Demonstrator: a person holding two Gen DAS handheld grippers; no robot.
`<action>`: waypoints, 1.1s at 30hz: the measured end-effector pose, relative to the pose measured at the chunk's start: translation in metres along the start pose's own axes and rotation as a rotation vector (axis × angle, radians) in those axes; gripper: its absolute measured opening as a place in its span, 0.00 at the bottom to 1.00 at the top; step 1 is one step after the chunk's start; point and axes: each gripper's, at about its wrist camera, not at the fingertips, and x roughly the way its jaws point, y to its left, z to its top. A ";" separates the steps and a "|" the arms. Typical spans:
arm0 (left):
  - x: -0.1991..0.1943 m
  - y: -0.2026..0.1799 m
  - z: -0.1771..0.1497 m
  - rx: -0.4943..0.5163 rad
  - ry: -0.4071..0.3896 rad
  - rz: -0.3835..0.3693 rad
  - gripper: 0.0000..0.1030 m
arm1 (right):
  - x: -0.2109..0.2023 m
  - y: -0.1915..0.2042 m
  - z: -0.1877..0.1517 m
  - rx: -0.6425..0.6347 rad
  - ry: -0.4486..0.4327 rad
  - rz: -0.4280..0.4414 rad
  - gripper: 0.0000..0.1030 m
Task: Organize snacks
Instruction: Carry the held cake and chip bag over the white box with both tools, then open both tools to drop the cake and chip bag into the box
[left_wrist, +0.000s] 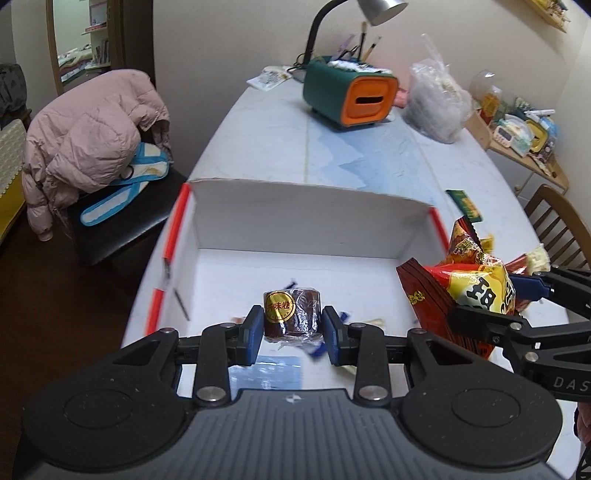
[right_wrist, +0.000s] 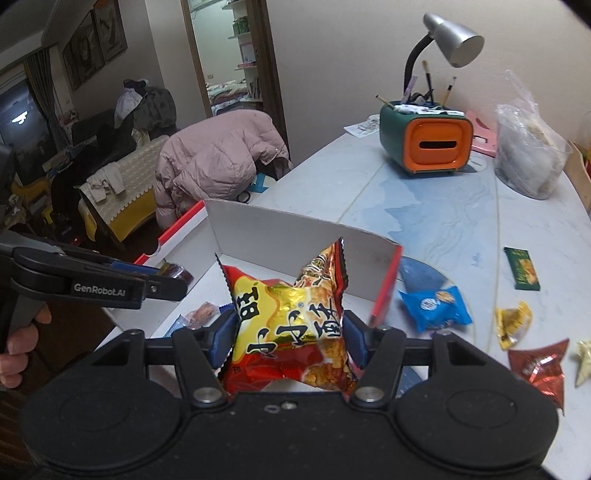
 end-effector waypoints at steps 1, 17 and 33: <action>0.004 0.004 0.002 0.002 0.009 -0.001 0.32 | 0.006 0.002 0.002 -0.003 0.005 -0.003 0.57; 0.070 0.036 0.026 0.026 0.123 0.007 0.32 | 0.099 0.010 0.019 -0.009 0.137 -0.074 0.58; 0.108 0.026 0.024 0.095 0.236 0.013 0.32 | 0.129 0.013 0.015 -0.030 0.234 -0.095 0.60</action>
